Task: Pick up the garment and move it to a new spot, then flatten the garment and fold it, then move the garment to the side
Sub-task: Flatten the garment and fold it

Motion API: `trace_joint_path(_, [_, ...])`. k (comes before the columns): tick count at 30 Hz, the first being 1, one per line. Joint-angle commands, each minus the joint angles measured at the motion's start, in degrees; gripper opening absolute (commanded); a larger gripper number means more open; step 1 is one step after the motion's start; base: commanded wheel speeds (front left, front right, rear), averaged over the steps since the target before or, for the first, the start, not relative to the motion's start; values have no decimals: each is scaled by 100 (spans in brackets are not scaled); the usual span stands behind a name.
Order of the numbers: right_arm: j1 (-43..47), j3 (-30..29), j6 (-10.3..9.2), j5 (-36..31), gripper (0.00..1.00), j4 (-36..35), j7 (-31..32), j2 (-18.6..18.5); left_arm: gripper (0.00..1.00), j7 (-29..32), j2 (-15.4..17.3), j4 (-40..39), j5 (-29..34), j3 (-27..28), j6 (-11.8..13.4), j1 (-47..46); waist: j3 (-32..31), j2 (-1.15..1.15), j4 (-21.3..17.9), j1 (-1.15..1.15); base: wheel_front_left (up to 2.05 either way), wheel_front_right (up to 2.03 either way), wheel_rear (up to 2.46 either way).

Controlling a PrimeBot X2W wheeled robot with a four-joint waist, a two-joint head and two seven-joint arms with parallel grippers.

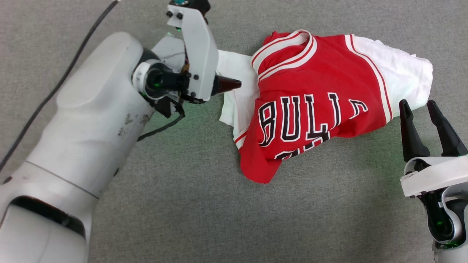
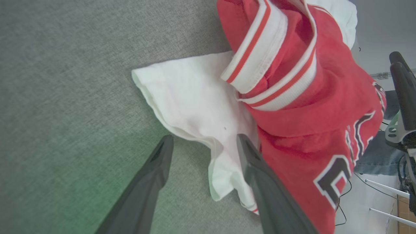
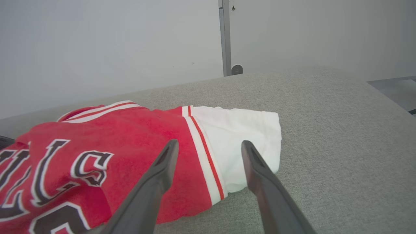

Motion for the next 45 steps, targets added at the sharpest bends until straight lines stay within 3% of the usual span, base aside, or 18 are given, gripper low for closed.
trace_joint_path(1, [-46, 8, -4, 24, 100, -3, -25, 12, 100, 12, -6, 34, -48, -16, 2, 48, 17, 0, -11, 0, 0, 0, 0])
trace_joint_path(8, [-39, 32, -4, 38, 100, -8, -49, 44, 100, 41, -23, 136, 102, -273, 3, 142, 48, 0, -56, 0, 0, 0, 0])
trace_joint_path(10, [-45, 51, -4, 49, 100, 7, -59, 51, 43, 28, -31, 170, 145, -352, 3, 193, 55, 0, -67, 0, 0, 0, 0])
trace_joint_path(12, [-49, 55, -4, 55, 100, 23, -73, 51, 0, -6, -38, 213, 103, -358, 3, 222, 49, 0, -73, 0, 0, 0, 0])
trace_joint_path(24, [33, -135, -4, -91, 100, -43, 123, -100, 0, -252, 190, 242, -149, -209, 3, 227, -274, 0, 382, 0, 0, 0, 0])
trace_joint_path(35, [180, -348, -4, -221, 100, -447, 605, -316, 0, -599, 873, 51, -351, -99, 3, 665, -660, 0, 1184, 0, 0, 0, 0])
trace_joint_path(44, [268, -447, -4, -272, 100, -633, 931, -397, 0, -903, 1044, 3, -470, -86, 3, 1013, -793, 0, 1340, 0, 0, 0, 0])
trace_joint_path(45, [284, -449, -4, -273, 100, -616, 970, -435, 43, -989, 1043, -9, -478, -79, 3, 1056, -822, 0, 1344, 0, 0, 0, 0])
